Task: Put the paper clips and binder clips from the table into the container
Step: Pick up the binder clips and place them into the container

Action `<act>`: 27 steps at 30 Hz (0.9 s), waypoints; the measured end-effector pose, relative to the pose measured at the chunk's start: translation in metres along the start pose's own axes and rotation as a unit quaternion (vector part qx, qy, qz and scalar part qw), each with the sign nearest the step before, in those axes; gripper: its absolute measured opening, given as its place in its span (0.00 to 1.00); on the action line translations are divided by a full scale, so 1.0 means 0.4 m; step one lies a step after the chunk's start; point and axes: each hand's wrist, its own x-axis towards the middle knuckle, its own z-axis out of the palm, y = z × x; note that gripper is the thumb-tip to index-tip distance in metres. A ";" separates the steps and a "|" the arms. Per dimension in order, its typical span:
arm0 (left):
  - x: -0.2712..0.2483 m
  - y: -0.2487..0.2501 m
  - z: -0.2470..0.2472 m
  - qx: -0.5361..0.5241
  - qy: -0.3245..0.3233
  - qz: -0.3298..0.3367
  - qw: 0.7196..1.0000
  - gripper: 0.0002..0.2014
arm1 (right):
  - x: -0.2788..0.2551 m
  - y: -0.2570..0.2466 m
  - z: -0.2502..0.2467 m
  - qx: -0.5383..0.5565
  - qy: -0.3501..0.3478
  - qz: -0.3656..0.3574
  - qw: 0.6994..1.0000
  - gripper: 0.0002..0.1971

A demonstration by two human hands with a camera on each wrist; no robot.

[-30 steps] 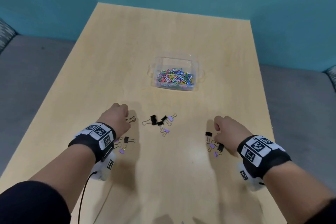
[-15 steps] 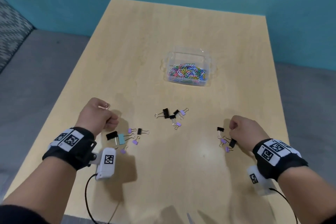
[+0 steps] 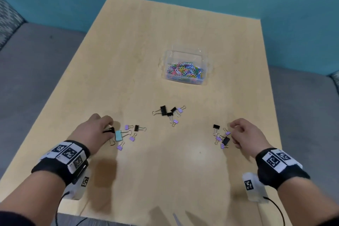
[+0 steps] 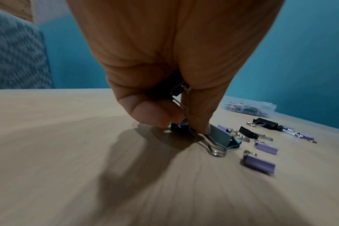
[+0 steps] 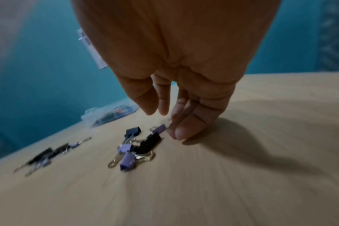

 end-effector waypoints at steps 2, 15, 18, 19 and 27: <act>0.005 0.011 0.005 -0.013 0.008 0.003 1.000 0.08 | -0.001 -0.013 0.012 -0.131 0.000 -0.042 0.990 0.05; 0.005 0.076 0.028 -0.012 0.016 -0.025 0.999 0.09 | 0.019 -0.081 0.030 -0.166 0.003 0.009 0.986 0.06; -0.001 0.071 0.027 -0.065 0.034 -0.059 0.996 0.06 | -0.005 -0.060 0.009 0.033 0.015 0.059 0.998 0.06; -0.004 0.065 0.028 -0.131 0.039 -0.089 0.987 0.05 | -0.014 -0.051 0.003 0.049 0.016 0.066 0.996 0.06; -0.045 0.039 -0.003 -0.595 0.015 -0.212 0.775 0.06 | -0.059 -0.006 0.004 -0.009 -0.032 0.004 0.999 0.10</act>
